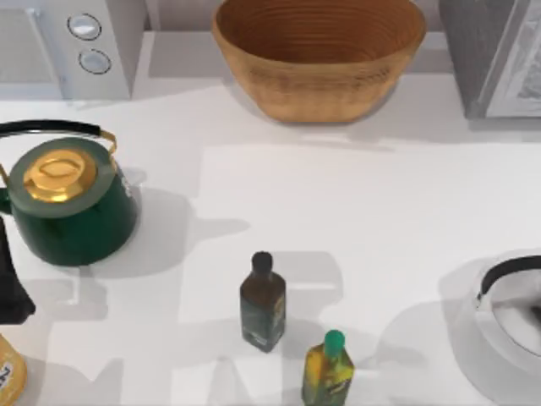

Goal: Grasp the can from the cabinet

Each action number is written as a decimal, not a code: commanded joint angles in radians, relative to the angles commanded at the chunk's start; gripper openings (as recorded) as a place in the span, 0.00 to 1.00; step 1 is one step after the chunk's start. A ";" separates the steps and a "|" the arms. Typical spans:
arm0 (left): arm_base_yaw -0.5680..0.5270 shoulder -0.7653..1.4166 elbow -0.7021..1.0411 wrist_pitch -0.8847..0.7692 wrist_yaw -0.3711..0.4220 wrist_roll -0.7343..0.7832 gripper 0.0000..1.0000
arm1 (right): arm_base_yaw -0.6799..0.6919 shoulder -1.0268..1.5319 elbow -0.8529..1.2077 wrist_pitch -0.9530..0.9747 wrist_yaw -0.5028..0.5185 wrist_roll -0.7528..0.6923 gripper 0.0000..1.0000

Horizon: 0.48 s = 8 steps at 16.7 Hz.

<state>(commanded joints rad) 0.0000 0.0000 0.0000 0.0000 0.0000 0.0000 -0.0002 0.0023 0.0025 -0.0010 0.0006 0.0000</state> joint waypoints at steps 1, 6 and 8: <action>0.000 0.000 0.000 0.000 0.000 0.000 1.00 | 0.000 -0.002 -0.003 0.001 -0.001 0.000 0.00; 0.000 0.000 0.000 0.000 0.000 0.000 1.00 | 0.002 0.003 -0.004 -0.001 0.000 0.002 0.00; 0.000 0.000 0.000 0.000 0.000 0.000 1.00 | -0.014 0.031 0.018 0.018 -0.018 0.002 0.00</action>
<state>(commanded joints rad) 0.0000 0.0000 0.0000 0.0000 0.0000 0.0000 -0.0137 0.0334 0.0202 0.0175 -0.0178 0.0017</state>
